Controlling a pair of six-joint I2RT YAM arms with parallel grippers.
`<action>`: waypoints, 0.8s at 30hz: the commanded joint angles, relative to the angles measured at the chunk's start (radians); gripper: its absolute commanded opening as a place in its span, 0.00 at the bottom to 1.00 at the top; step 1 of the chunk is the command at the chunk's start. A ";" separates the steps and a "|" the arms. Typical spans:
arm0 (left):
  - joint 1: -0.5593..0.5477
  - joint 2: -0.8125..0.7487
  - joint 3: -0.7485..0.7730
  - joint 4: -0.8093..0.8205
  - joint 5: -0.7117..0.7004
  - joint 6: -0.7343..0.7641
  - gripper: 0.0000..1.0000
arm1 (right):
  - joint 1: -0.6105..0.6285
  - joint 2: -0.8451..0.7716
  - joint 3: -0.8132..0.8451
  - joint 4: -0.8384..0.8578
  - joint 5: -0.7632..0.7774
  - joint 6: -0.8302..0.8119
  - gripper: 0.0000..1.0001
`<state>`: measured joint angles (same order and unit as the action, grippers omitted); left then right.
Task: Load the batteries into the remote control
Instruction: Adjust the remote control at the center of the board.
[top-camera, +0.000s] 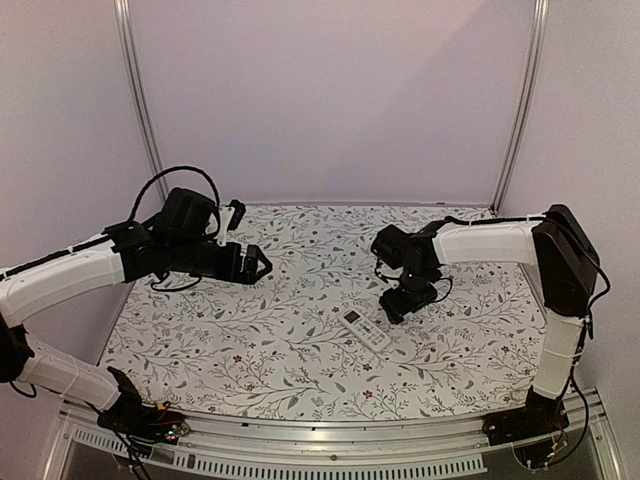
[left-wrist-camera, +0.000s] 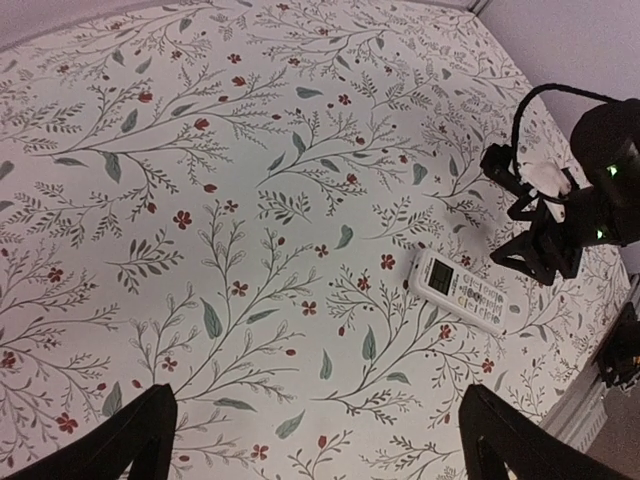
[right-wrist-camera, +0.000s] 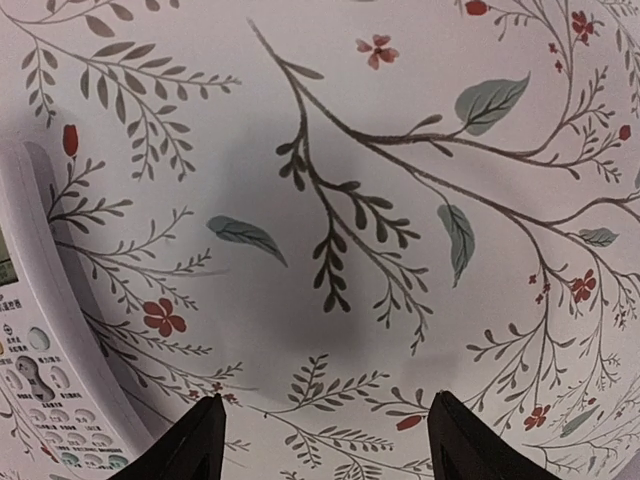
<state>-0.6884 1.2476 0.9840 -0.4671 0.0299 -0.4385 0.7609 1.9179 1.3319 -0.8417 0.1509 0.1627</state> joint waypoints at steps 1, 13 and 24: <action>0.003 -0.007 0.018 -0.022 -0.020 -0.008 1.00 | 0.046 0.058 -0.008 0.015 -0.020 -0.011 0.70; -0.003 0.004 0.006 0.005 0.004 -0.019 0.99 | 0.150 0.059 -0.003 0.039 -0.098 0.065 0.70; -0.005 0.021 0.016 0.027 0.024 0.000 1.00 | 0.148 -0.037 -0.013 0.060 -0.178 0.101 0.71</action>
<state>-0.6910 1.2572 0.9844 -0.4618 0.0406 -0.4538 0.9161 1.9617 1.3296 -0.7948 0.0032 0.2432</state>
